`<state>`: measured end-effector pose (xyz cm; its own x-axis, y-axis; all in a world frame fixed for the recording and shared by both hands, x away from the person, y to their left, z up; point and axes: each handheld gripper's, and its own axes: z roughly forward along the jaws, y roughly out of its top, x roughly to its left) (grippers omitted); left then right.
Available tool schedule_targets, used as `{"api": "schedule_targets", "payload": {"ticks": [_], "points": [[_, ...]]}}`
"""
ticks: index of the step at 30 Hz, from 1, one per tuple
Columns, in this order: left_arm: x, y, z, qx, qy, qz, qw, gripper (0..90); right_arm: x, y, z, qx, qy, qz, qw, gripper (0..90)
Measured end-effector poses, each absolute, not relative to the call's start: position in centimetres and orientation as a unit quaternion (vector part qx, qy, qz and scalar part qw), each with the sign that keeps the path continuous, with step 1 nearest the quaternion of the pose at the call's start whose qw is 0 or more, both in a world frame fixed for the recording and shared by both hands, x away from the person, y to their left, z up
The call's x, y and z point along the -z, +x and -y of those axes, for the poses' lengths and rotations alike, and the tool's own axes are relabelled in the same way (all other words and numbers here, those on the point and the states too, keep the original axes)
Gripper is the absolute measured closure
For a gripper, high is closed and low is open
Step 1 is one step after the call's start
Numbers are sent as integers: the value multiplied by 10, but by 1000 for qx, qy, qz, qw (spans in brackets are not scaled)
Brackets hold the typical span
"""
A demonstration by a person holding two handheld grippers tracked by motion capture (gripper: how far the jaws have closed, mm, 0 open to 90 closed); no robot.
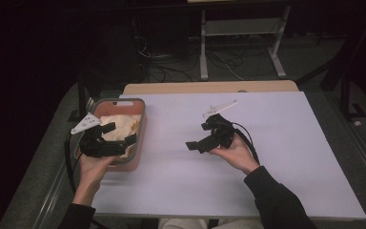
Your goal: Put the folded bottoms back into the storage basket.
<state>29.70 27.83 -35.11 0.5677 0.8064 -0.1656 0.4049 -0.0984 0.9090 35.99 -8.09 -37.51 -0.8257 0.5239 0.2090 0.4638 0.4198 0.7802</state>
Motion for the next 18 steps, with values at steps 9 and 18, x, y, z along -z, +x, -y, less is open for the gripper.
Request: {"api": "schedule_targets", "payload": {"ticks": [9, 18], "points": [[359, 294, -272, -182, 718, -421, 524, 0, 382, 352, 105, -454, 304, -836, 43, 0], [372, 289, -266, -164, 710, -419, 541, 0, 391, 341, 131, -458, 315, -830, 51, 0]]}}
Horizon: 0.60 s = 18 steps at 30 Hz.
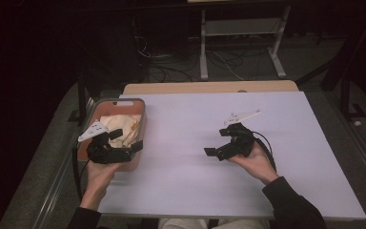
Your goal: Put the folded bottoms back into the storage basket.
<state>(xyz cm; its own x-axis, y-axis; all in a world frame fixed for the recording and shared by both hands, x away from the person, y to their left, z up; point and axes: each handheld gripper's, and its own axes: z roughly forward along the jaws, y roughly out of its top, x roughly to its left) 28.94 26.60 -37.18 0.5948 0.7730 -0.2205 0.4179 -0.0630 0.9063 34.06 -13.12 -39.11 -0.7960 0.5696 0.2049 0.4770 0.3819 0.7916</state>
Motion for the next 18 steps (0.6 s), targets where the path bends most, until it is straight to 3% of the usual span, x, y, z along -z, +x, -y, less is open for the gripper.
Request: {"api": "schedule_targets", "payload": {"ticks": [18], "points": [[392, 279, -257, -170, 729, -397, 531, 0, 397, 323, 184, -478, 346, -804, 78, 0]]}}
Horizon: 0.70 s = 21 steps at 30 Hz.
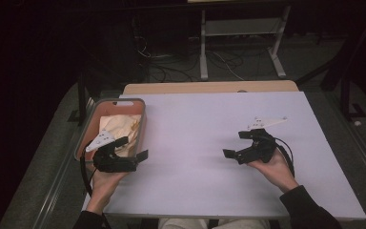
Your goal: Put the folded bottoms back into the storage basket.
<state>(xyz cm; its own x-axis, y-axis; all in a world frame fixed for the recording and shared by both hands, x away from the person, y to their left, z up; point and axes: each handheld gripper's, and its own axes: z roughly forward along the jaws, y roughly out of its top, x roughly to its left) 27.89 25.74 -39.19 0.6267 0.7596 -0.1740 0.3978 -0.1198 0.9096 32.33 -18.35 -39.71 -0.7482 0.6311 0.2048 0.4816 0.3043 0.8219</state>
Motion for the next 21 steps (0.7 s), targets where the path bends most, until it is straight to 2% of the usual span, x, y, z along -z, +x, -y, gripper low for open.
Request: {"api": "schedule_targets", "payload": {"ticks": [21], "points": [[407, 269, -249, -166, 750, -364, 527, 0, 410, 307, 224, -502, 361, -780, 99, 0]]}}
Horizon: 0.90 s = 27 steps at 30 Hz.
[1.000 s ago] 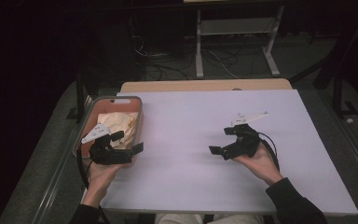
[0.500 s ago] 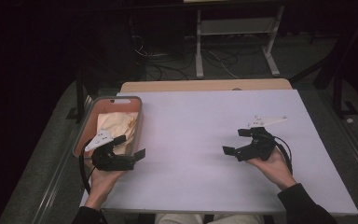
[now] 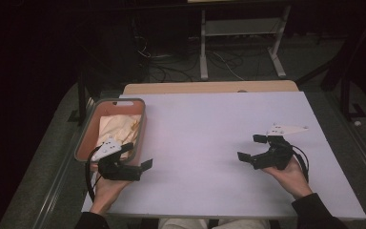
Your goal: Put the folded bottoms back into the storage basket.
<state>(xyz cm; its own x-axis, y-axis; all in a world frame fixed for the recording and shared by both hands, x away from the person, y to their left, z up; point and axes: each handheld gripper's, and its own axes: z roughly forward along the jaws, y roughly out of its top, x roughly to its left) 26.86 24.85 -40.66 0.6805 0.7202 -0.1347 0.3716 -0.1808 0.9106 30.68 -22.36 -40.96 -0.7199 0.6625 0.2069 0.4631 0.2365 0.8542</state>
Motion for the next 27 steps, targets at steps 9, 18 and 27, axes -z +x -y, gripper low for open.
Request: {"api": "schedule_targets", "payload": {"ticks": [9, 18, 27], "points": [[411, 264, -249, -163, 754, -355, 528, 0, 420, 296, 238, -509, 362, -773, 109, 0], [415, 260, -249, -170, 761, -345, 523, 0, 428, 285, 262, -521, 363, -763, 123, 0], [415, 258, -250, -169, 761, -340, 526, 0, 435, 273, 275, -513, 365, -766, 131, 0]]}}
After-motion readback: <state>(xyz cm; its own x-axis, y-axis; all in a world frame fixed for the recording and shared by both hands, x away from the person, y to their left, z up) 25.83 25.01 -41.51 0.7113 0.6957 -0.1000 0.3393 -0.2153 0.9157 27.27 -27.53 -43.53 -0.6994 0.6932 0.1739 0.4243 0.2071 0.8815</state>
